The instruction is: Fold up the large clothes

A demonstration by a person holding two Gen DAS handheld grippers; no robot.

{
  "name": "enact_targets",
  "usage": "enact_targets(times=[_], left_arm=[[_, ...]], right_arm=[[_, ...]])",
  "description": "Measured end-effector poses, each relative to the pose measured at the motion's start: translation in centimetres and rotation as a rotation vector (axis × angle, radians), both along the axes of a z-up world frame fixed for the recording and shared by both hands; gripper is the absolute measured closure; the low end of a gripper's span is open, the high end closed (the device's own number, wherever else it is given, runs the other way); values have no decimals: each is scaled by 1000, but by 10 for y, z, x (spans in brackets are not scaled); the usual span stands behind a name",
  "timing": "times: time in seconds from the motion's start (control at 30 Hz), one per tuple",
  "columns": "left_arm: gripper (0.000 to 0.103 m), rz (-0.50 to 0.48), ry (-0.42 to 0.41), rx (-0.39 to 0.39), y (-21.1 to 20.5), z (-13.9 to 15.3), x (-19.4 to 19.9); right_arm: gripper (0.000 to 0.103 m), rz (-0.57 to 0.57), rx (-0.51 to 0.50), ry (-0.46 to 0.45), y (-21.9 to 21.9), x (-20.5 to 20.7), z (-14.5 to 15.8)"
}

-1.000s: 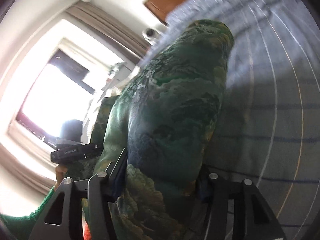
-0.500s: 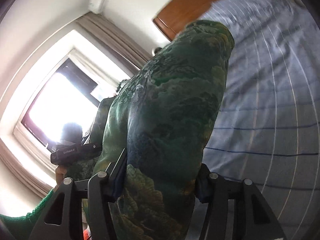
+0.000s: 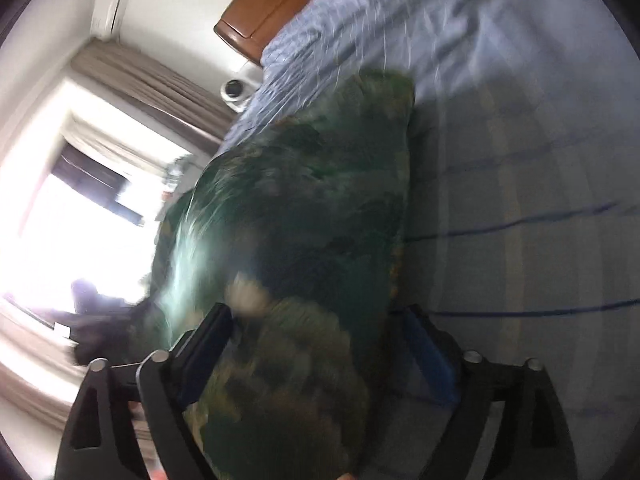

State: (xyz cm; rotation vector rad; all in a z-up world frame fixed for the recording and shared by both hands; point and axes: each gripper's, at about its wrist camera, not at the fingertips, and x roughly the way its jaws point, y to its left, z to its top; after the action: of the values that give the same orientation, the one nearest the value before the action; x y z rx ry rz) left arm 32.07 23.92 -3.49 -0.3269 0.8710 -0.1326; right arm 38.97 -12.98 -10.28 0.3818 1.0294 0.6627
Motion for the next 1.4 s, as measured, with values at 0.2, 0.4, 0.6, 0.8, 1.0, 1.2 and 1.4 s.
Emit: enact_targets(times=[0.2, 0.4, 0.6, 0.8, 1.0, 1.2, 1.4], left_arm=[[1, 77, -119, 204, -37, 31, -73], [1, 162, -191, 262, -74, 34, -115], [0, 184, -184, 270, -101, 39, -135], [0, 186, -194, 294, -130, 48, -154], [0, 198, -217, 304, -149, 53, -173], [0, 238, -233, 359, -164, 60, -188], [0, 269, -245, 380, -172, 65, -206]], right_arm=[[4, -110, -393, -339, 4, -84, 76], [4, -204, -566, -514, -1, -143, 112], [4, -249, -640, -558, -13, -183, 125], [4, -289, -665, -617, -22, -206, 133], [4, -307, -623, -614, -37, -224, 139], [4, -336, -616, -579, -45, -237, 130], [4, -229, -591, -559, -49, -253, 122]])
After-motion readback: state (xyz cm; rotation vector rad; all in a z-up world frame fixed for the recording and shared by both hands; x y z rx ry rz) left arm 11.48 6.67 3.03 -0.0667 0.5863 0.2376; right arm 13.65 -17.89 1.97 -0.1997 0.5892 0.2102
